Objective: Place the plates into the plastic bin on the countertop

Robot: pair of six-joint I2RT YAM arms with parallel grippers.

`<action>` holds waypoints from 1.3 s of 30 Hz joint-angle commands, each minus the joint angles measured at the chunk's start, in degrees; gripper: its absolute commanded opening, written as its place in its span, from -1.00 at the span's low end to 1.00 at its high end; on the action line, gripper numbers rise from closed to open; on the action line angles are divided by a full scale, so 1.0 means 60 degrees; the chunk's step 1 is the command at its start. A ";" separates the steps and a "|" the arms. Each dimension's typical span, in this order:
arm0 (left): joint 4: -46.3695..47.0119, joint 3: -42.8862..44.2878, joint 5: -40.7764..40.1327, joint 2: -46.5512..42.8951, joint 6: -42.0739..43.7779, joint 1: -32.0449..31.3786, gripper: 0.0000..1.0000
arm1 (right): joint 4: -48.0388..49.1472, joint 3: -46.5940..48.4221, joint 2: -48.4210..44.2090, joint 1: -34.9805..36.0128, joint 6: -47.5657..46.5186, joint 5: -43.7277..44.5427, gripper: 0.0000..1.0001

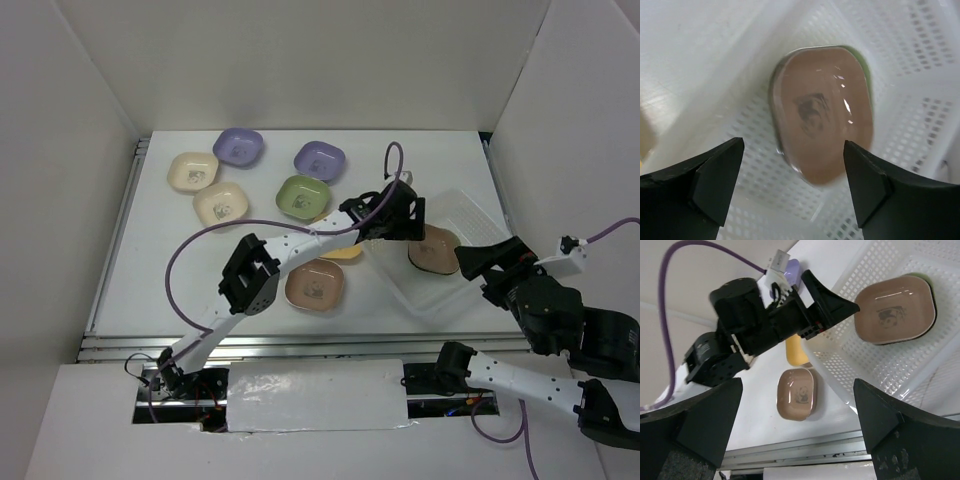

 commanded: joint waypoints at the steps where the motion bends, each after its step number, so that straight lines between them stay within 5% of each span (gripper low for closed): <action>1: 0.0997 -0.0063 0.0094 -0.1565 0.0658 -0.0503 0.90 | 0.0172 -0.0121 -0.0048 -0.0109 -0.0628 -0.0017 1.00; 6: 0.1527 -0.1932 -0.0606 -0.4537 0.0951 -0.1030 0.99 | 0.1622 -0.0924 0.0521 -0.0138 -0.2092 -0.0484 1.00; 7: 0.1382 -0.2258 -0.1668 -0.5064 0.0821 -0.1191 0.99 | 0.2131 -0.1101 0.0683 -0.0138 -0.2486 -0.0602 1.00; 12: -0.3461 -0.4849 -0.5380 -0.8564 -0.3071 -0.0535 0.99 | 0.4681 -0.2155 0.2509 -0.0197 -0.3850 -0.2589 1.00; 14: -0.4242 -0.7226 -0.5749 -1.0592 -0.4170 0.0649 0.98 | 0.5853 -0.2289 0.3449 -0.0168 -0.3969 -0.3105 1.00; 19: -0.4215 -1.0389 -0.4698 -1.4539 -0.3124 0.4720 0.99 | 0.7760 -0.1530 0.7549 0.0066 -0.4131 -0.4541 1.00; 26: -0.4114 -1.1063 -0.2443 -1.5060 -0.0400 0.7873 0.99 | 0.7616 0.1383 1.2718 0.0433 -0.3766 -0.5056 0.96; 35: -0.3235 -1.1929 -0.0478 -1.5030 0.0907 0.9559 0.99 | 0.7688 0.1506 1.4308 0.0448 -0.2667 -0.5071 0.60; 39: -0.2985 -1.2163 0.0078 -1.4942 0.1215 1.0159 0.99 | 0.8170 0.1358 1.4381 0.0491 -0.2680 -0.5276 -0.07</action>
